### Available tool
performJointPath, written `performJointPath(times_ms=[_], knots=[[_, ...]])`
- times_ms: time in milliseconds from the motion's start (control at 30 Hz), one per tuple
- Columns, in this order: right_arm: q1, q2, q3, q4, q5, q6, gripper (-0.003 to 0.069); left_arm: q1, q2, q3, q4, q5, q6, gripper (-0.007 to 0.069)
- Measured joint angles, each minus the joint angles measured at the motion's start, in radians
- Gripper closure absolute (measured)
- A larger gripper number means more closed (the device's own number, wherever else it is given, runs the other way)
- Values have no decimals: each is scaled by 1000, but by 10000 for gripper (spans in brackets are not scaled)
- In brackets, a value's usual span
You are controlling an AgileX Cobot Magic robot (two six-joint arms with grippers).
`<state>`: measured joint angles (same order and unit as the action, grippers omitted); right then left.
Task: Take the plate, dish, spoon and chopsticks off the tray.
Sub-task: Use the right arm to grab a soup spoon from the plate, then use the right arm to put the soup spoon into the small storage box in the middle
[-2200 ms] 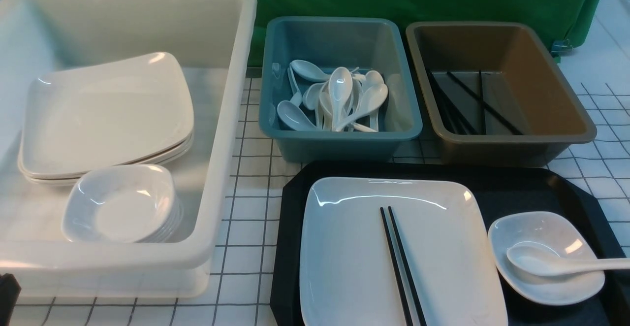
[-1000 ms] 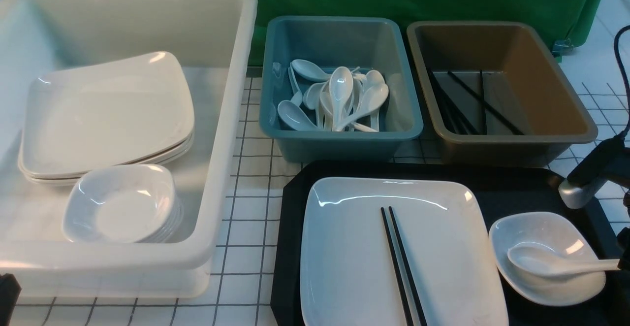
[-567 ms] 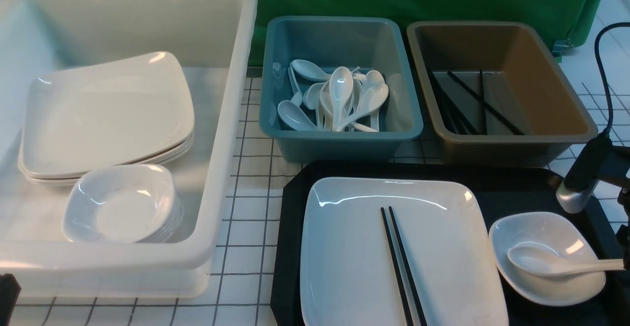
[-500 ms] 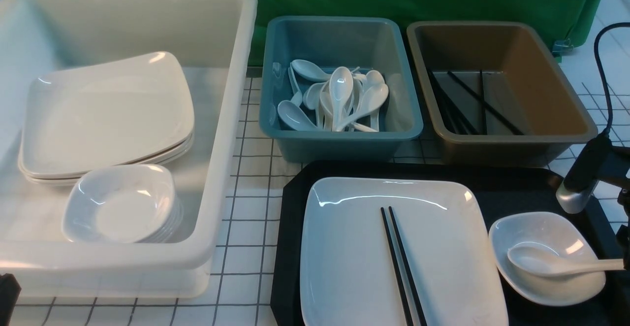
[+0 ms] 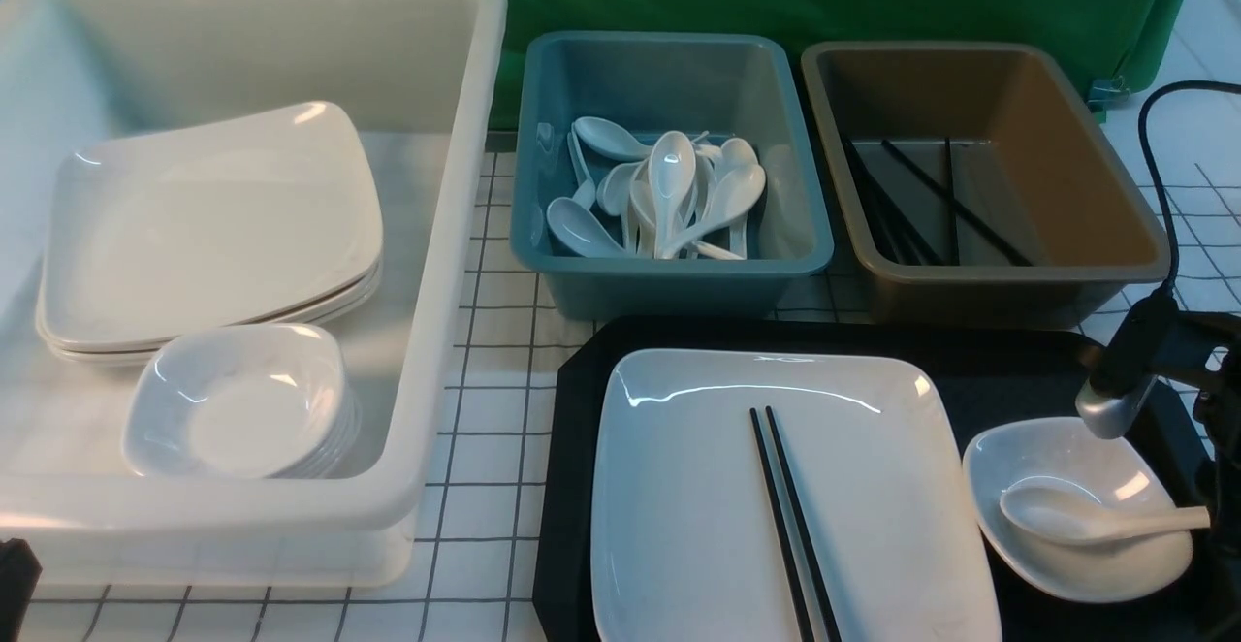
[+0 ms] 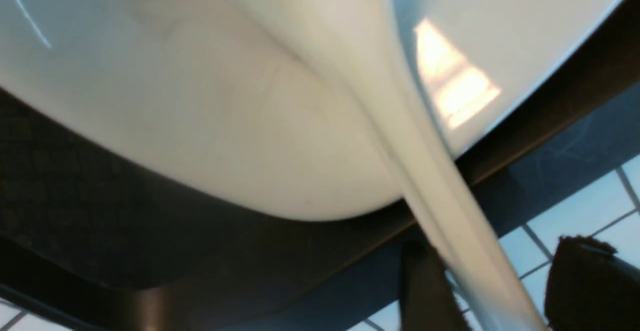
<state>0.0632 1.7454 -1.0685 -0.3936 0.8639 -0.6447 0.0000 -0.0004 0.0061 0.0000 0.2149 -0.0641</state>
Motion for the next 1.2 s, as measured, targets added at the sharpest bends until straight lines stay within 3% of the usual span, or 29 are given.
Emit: performJointPath(times_ms=[67,100,133,367,600,933,1200], knots=[[0,0,0,0,1,-1,391,0,0,0,0,0,0,604],[0,-3,0,2,10,-2,472,0,0,0,0,0,0,604],[0,-8,0,1,12,-5,488,0,0,0,0,0,0,604],[0,-125,0,6,16,-32,477,0,0,0,0,0,0,604],[44,-243,-44,210,-78,-30,477,0,0,0,0,0,0,604],[335,-9,-459,278,-165,369,477,0,0,0,0,0,0,604],[365,339,-802,293,-167,633,477,0,0,0,0,0,0,604]])
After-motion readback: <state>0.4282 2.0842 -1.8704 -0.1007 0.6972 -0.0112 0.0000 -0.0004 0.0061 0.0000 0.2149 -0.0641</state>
